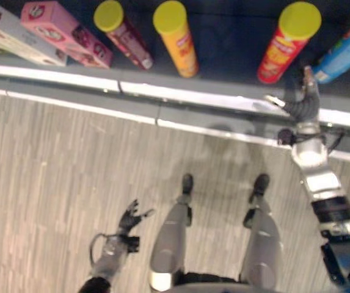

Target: Put the goods on the table back onto the shelves and tidy them up.

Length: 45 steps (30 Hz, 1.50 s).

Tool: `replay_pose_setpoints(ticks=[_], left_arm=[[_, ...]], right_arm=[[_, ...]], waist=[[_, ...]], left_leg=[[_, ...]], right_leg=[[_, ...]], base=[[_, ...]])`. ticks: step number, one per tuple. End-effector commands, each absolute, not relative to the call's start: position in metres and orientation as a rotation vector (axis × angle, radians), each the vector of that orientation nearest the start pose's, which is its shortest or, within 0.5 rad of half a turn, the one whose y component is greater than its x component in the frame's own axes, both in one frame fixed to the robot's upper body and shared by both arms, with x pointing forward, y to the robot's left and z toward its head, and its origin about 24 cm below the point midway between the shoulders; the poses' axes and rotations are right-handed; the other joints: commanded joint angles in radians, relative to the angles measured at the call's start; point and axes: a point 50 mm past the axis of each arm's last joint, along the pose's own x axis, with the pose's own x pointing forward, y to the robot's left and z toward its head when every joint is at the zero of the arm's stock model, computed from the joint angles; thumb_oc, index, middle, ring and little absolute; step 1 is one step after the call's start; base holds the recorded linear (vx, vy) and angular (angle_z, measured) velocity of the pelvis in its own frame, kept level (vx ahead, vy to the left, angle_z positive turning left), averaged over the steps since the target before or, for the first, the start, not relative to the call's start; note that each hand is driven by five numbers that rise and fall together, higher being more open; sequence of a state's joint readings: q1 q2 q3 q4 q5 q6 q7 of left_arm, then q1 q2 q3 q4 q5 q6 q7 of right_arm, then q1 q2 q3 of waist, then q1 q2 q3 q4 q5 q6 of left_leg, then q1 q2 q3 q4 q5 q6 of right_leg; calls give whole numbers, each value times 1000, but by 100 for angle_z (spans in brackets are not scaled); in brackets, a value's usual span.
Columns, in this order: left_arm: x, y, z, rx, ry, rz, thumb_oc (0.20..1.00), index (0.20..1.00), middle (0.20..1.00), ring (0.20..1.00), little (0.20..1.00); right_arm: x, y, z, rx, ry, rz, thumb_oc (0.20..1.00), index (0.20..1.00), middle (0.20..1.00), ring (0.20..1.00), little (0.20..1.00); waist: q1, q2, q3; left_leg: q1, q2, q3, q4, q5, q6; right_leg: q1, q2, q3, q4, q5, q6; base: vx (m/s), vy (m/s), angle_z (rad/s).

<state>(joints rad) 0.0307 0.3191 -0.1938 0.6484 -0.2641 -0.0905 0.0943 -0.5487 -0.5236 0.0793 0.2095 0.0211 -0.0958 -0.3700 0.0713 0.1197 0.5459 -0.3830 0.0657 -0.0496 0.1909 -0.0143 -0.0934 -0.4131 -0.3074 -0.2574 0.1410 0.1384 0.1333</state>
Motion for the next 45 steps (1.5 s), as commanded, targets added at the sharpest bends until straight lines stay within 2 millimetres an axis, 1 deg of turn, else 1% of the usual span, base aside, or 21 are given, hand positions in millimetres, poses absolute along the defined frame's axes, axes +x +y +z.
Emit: replay_pose_setpoints(ticks=[1,5,9,14,15,22,23,25,33,35,40,45], left_arm=[[171,250,-88,169,633,145,1000,1000,1000,1000,1000],[172,251,-86,156,624,136,1000,1000,1000,1000,1000],[172,252,-86,157,626,135,1000,1000,1000,1000,1000],[173,254,-85,169,622,128,1000,1000,1000,1000,1000],[172,255,-85,174,624,126,1000,1000,1000,1000,1000],[171,256,-85,176,626,121,1000,1000,1000,1000,1000],[170,256,-85,178,627,121,1000,1000,1000,1000,1000],[171,257,-86,179,631,124,1000,1000,1000,1000,1000],[170,258,-86,184,633,123,1000,1000,1000,1000,1000],[171,258,-83,184,620,122,1000,1000,1000,1000,1000],[171,258,-83,185,617,120,1000,1000,1000,1000,1000],[171,259,-84,188,623,119,1000,1000,1000,1000,1000]], right_arm=[[332,-226,215,-448,-602,-316,1000,1000,1000,1000,1000],[336,-229,216,-484,-579,-301,1000,1000,1000,1000,1000],[340,-230,217,-478,-567,-291,1000,1000,1000,1000,1000],[344,-231,226,-505,-569,-269,1000,1000,1000,1000,1000],[346,-230,230,-504,-574,-262,1000,1000,1000,1000,1000],[348,-230,233,-517,-575,-252,1000,1000,1000,1000,1000],[351,-233,235,-535,-566,-266,1000,1000,1000,1000,1000],[352,-233,236,-537,-563,-267,1000,1000,1000,1000,1000],[352,-233,237,-572,-563,-269,1000,1000,1000,1000,1000],[352,-237,237,-632,-553,-282,1000,1000,1000,1000,1000],[352,-238,242,-662,-564,-290,1000,1000,1000,1000,1000],[356,-239,248,-698,-556,-282,1000,1000,1000,1000,1000]], waist=[[8,5,-26],[13,7,-26],[17,10,-26],[26,13,-26],[29,14,-26],[32,15,-26],[35,17,-26],[37,18,-26],[39,19,-26],[39,22,-26],[41,22,-26],[44,20,-26]], left_leg=[[-40,57,-5,-57,27,-54],[-44,57,-6,-59,30,-56],[-48,57,-4,-61,34,-57],[-54,56,-4,-63,37,-58],[-56,55,-4,-62,37,-59],[-57,55,-6,-62,39,-59],[-59,55,-7,-63,40,-60],[-61,55,-8,-62,41,-60],[-61,53,-9,-63,43,-61],[-62,53,-9,-63,43,-62],[-61,53,-9,-65,43,-63],[-65,54,-10,-63,45,-64]], right_leg=[[0,-77,77,92,-112,64],[-5,-78,74,92,-111,64],[-10,-80,73,92,-109,65],[-15,-79,73,95,-109,65],[-17,-79,73,95,-109,65],[-17,-78,72,97,-109,65],[-18,-79,71,97,-109,66],[-21,-79,72,100,-109,66],[-20,-80,71,105,-112,66],[-22,-81,69,106,-112,67],[-23,-82,69,109,-114,67],[-29,-80,73,113,-116,66]], base=[[0,0,0],[0,0,0],[0,0,0],[0,0,0],[0,0,0],[0,0,0],[0,0,0],[0,0,0],[0,0,0],[0,0,0],[0,0,0],[-1,-1,3]])
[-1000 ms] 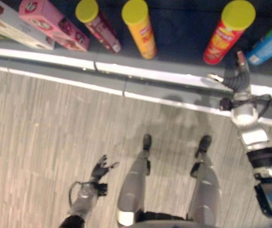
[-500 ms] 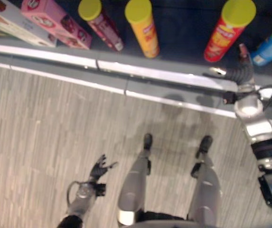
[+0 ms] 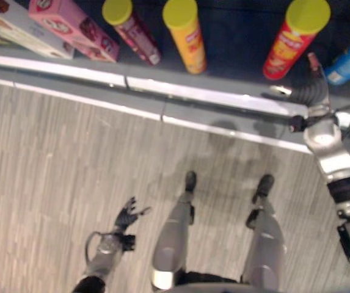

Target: Put the goods on the table back onto the shelves and tidy them up.

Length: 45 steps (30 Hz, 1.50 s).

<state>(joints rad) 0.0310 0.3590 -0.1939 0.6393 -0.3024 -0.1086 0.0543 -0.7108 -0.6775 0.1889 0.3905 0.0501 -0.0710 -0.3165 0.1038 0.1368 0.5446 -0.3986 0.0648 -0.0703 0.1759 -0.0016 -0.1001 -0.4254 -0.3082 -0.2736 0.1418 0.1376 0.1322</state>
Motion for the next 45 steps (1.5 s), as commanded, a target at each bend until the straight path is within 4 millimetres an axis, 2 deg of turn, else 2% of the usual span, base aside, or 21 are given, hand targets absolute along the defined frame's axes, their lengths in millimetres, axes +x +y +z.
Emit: replay_pose_setpoints(ticks=[1,7,11,16,31,45], left_arm=[[171,259,-84,188,623,119,1000,1000,1000,1000,1000],[171,260,-83,191,616,118,1000,1000,1000,1000,1000],[169,261,-83,192,615,123,1000,1000,1000,1000,1000],[171,259,-83,196,611,130,1000,1000,1000,1000,1000],[171,262,-83,197,617,130,1000,1000,1000,1000,1000],[169,266,-83,201,624,128,1000,1000,1000,1000,1000]], right_arm=[[356,-239,248,-698,-557,-282,1000,1000,1000,1000,1000],[357,-245,254,-718,-563,-316,1000,1000,1000,1000,1000],[354,-250,258,-879,-565,-329,1000,1000,1000,1000,1000],[355,-254,258,-878,-570,-410,1000,1000,1000,1000,1000],[364,-243,266,-852,-563,-326,1000,1000,1000,1000,1000],[366,-238,264,-886,-534,-239,1000,1000,1000,1000,1000]], waist=[[11,3,-25],[13,4,-25],[9,-3,-25],[6,-4,-25],[18,-1,-25],[20,-7,-25]], left_leg=[[-49,55,11,-48,32,-57],[-53,56,11,-47,33,-58],[-53,58,10,-46,34,-61],[-53,59,10,-47,32,-60],[-57,59,8,-49,38,-61],[-51,59,9,-49,41,-65]], right_leg=[[-17,-79,89,113,-115,67],[-21,-79,88,119,-117,68],[-21,-80,84,123,-118,69],[-24,-79,86,127,-121,70],[-27,-79,85,130,-119,69],[-19,-78,82,130,-117,70]], base=[[-2,-2,5],[0,0,0],[0,-4,1],[0,0,0],[0,0,0],[0,0,0]])
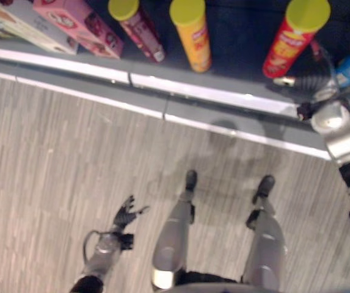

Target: Put the goods on the table back onto the shelves and tidy them up.

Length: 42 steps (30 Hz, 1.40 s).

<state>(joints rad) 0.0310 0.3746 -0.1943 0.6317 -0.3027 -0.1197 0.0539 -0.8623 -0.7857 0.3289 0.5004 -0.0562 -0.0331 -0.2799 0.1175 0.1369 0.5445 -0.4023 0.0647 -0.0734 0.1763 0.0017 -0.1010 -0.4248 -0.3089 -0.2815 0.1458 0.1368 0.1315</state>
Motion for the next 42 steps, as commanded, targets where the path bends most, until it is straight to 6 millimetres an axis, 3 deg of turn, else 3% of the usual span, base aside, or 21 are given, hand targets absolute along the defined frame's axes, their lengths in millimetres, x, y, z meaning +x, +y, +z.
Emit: replay_pose_setpoints(ticks=[1,42], left_arm=[[169,266,-83,202,627,128,1000,1000,1000,1000,1000],[170,266,-84,195,631,146,1000,1000,1000,1000,1000]], right_arm=[[366,-238,263,-886,-530,-237,1000,1000,1000,1000,1000],[368,-218,249,-845,-523,-159,1000,1000,1000,1000,1000]], waist=[[7,-8,-25],[10,-8,-26]], left_leg=[[-47,60,13,-49,38,-64],[-42,59,14,-53,37,-62]], right_leg=[[-19,-78,90,125,-116,71],[-11,-81,87,122,-112,72]], base=[[0,0,0],[0,0,0]])
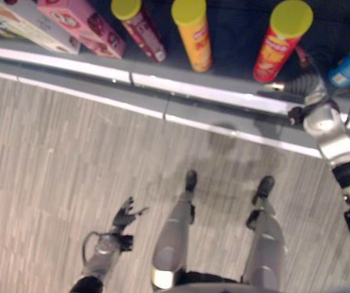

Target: Put the goods on the table back onto the shelves and tidy them up.

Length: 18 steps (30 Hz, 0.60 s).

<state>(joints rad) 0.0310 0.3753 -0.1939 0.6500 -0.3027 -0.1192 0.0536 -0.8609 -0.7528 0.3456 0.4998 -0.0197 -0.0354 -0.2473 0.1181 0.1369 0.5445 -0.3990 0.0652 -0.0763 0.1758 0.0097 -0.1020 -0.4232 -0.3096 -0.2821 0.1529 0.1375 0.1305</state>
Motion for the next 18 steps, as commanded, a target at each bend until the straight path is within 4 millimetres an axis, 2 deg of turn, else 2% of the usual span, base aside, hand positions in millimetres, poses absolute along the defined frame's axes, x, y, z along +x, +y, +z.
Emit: replay_pose_setpoints(ticks=[1,9,18], left_arm=[[170,266,-84,195,631,147,1000,1000,1000,1000,1000],[173,264,-83,192,618,164,1000,1000,1000,1000,1000],[174,264,-83,194,620,167,1000,1000,1000,1000,1000]], right_arm=[[368,-217,248,-837,-522,-159,1000,1000,1000,1000,1000],[369,-230,253,-883,-534,-311,1000,1000,1000,1000,1000],[363,-223,250,-850,-565,-269,1000,1000,1000,1000,1000]], waist=[[9,-8,-26],[7,-7,-27],[2,-17,-38]], left_leg=[[-46,59,18,-52,29,-61],[-41,58,17,-54,28,-60],[-37,59,16,-54,24,-59]], right_leg=[[-14,-80,88,115,-113,73],[-9,-79,87,113,-113,74],[1,-77,86,104,-112,74]], base=[[0,0,0],[0,0,0],[0,0,0]])
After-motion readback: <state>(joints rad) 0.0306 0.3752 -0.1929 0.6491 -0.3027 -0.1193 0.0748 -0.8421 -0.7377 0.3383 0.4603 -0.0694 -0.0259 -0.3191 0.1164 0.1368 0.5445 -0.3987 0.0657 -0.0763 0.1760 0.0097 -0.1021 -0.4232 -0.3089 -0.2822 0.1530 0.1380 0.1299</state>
